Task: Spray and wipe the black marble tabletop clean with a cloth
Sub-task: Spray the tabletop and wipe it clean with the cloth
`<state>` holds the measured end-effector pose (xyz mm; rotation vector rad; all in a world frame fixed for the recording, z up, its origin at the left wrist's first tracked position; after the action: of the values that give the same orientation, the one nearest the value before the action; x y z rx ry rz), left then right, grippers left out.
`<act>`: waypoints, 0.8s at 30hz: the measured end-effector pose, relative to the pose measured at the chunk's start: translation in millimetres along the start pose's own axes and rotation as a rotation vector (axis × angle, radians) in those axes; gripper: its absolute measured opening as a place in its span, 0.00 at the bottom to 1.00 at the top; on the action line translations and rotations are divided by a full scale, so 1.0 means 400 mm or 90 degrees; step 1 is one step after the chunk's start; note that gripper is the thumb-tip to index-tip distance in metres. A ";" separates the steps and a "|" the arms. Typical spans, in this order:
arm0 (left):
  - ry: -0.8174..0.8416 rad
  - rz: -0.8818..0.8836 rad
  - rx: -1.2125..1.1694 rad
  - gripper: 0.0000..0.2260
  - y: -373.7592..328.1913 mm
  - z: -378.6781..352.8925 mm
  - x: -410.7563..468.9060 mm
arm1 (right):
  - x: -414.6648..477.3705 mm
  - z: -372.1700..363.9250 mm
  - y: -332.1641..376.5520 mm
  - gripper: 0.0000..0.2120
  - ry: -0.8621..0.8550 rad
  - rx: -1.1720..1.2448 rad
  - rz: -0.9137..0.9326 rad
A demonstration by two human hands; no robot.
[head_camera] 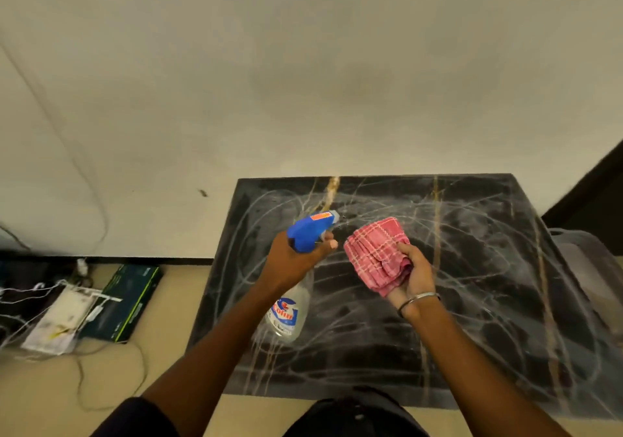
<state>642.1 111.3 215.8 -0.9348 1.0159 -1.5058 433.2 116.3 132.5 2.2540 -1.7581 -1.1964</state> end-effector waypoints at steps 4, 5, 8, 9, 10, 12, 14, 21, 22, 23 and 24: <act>-0.025 -0.003 0.082 0.07 0.030 0.051 0.012 | 0.056 -0.062 -0.034 0.24 0.033 0.019 -0.050; -0.029 0.002 0.098 0.09 0.039 0.062 0.016 | 0.071 -0.074 -0.039 0.24 0.041 0.008 -0.059; -0.024 0.021 0.118 0.16 0.064 0.087 0.023 | 0.105 -0.109 -0.052 0.21 0.068 -0.011 -0.091; -0.023 0.025 0.122 0.18 0.070 0.094 0.023 | 0.113 -0.118 -0.055 0.21 0.075 -0.015 -0.094; -0.026 0.029 0.130 0.19 0.073 0.101 0.022 | 0.121 -0.126 -0.057 0.21 0.080 -0.019 -0.099; -0.037 0.039 0.147 0.17 0.078 0.114 0.025 | 0.136 -0.139 -0.064 0.23 0.085 -0.030 -0.112; -0.040 0.046 0.156 0.16 0.082 0.126 0.029 | 0.150 -0.153 -0.066 0.23 0.087 -0.048 -0.115; -0.024 0.050 0.165 0.21 0.108 0.177 0.076 | 0.210 -0.196 -0.093 0.18 0.092 -0.070 -0.126; -0.012 0.056 0.164 0.16 0.115 0.185 0.087 | 0.220 -0.202 -0.106 0.19 0.085 -0.072 -0.128; 0.001 0.065 0.162 0.11 0.127 0.196 0.097 | 0.231 -0.209 -0.122 0.21 0.080 -0.072 -0.132; 0.008 0.073 0.155 0.07 0.139 0.206 0.106 | 0.239 -0.216 -0.137 0.23 0.077 -0.072 -0.133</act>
<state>730.7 53.7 193.2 -0.6847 0.8566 -1.5018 533.7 20.4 116.0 2.4337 -1.4060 -1.1322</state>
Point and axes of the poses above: each hand's wrist, its own x-axis towards the middle knuckle, its own z-axis out of the back of the hand, y = z × x, the point moved 3 cm from there along x, towards the middle knuckle, and after that the axes turned 5 degrees about y, right-handed, at the moved point
